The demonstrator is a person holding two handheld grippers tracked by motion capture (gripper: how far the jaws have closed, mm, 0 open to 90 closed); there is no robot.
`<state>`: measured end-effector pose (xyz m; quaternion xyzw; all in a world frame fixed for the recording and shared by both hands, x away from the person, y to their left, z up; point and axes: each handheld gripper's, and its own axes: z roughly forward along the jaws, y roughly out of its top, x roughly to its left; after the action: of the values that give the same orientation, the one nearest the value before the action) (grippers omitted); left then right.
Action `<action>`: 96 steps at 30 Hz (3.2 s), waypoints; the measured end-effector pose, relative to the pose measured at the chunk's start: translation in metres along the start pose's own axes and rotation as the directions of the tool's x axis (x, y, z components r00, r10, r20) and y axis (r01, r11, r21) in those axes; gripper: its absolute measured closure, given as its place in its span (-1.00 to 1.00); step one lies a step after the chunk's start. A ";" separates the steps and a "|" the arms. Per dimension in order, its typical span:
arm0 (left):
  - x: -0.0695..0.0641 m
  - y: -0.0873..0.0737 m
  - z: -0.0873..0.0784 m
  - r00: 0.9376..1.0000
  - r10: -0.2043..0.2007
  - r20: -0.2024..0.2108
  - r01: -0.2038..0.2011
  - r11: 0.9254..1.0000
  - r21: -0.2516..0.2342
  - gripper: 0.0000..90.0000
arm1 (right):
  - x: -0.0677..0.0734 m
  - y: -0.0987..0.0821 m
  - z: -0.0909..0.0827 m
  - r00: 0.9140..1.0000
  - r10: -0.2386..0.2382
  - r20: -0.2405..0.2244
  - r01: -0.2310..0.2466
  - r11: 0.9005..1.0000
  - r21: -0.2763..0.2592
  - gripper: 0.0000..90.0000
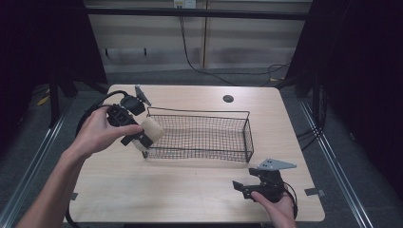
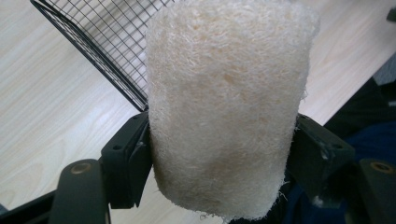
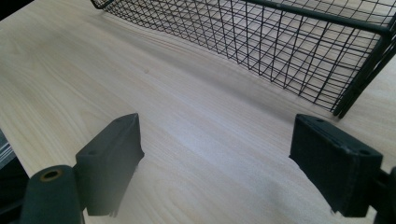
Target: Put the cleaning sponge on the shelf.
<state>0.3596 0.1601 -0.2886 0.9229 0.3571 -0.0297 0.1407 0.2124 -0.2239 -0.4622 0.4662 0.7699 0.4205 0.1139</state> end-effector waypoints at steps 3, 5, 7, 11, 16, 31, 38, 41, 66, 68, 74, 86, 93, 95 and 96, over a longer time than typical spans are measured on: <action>0.001 0.005 0.002 0.999 -0.037 -0.013 0.037 0.999 0.002 -0.36 | 0.000 0.000 0.000 1.000 0.000 -0.001 0.000 1.000 -0.001 -0.64; 0.001 0.008 0.002 0.998 -0.052 -0.026 0.052 0.999 0.001 -0.36 | 0.000 0.000 0.000 1.000 0.000 -0.001 0.000 1.000 0.000 -0.64; 0.001 0.011 0.003 0.996 -0.074 -0.048 0.074 0.997 0.005 -0.36 | 0.000 0.000 0.000 1.000 -0.001 -0.002 0.001 1.000 0.000 -0.64; 0.000 0.018 0.006 0.994 -0.096 -0.048 0.096 0.995 0.000 -0.36 | 0.000 0.000 0.000 1.000 -0.002 -0.001 0.002 1.000 -0.001 -0.64; -0.001 0.028 0.015 0.990 -0.125 -0.069 0.128 0.991 0.029 -0.36 | 0.000 0.000 -0.001 1.000 -0.003 0.000 0.003 1.000 -0.002 -0.64; 0.008 0.047 0.033 0.959 -0.277 -0.067 0.280 0.959 0.035 -0.36 | 0.000 0.000 -0.001 1.000 0.001 -0.008 -0.001 1.000 -0.004 -0.64; 0.010 0.053 0.040 0.944 -0.320 -0.082 0.324 0.945 0.039 -0.36 | 0.000 0.000 -0.001 1.000 0.001 -0.008 -0.001 1.000 -0.004 -0.64; 0.012 0.055 0.044 0.929 -0.360 -0.089 0.364 0.931 0.033 -0.36 | 0.000 0.000 -0.002 1.000 0.001 -0.011 -0.001 1.000 -0.003 -0.64; 0.022 0.058 0.082 0.842 -0.517 -0.153 0.531 0.845 0.071 -0.36 | 0.001 0.000 -0.001 1.000 -0.001 -0.029 0.001 1.000 0.001 -0.64; 0.021 0.059 0.086 0.848 -0.503 -0.164 0.520 0.850 0.085 -0.36 | 0.001 0.000 -0.001 0.999 -0.001 -0.032 0.001 1.000 0.005 -0.64; 0.022 0.059 0.090 0.826 -0.537 -0.169 0.555 0.829 0.074 -0.36 | 0.002 0.000 -0.001 0.999 -0.002 -0.035 0.002 1.000 0.008 -0.64; 0.029 0.055 0.100 0.784 -0.593 -0.184 0.613 0.787 0.073 -0.36 | 0.002 0.000 -0.001 0.999 -0.005 -0.033 0.005 1.000 0.011 -0.63; 0.031 0.056 0.103 0.765 -0.617 -0.187 0.636 0.770 0.060 -0.36 | 0.002 0.000 -0.001 0.999 -0.008 -0.036 0.008 1.000 0.013 -0.62; 0.032 0.056 0.104 0.764 -0.619 -0.182 0.637 0.768 0.061 -0.36 | 0.002 0.000 -0.001 0.999 -0.007 -0.038 0.008 1.000 0.012 -0.62; 0.032 0.057 0.105 0.760 -0.622 -0.189 0.640 0.767 0.053 -0.36 | 0.002 0.000 -0.001 0.999 -0.008 -0.038 0.008 1.000 0.013 -0.62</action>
<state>0.4259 0.1114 -0.3810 0.7544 0.6549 -0.0215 0.0405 0.2107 -0.2227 -0.4616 0.4560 0.7766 0.4236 0.0978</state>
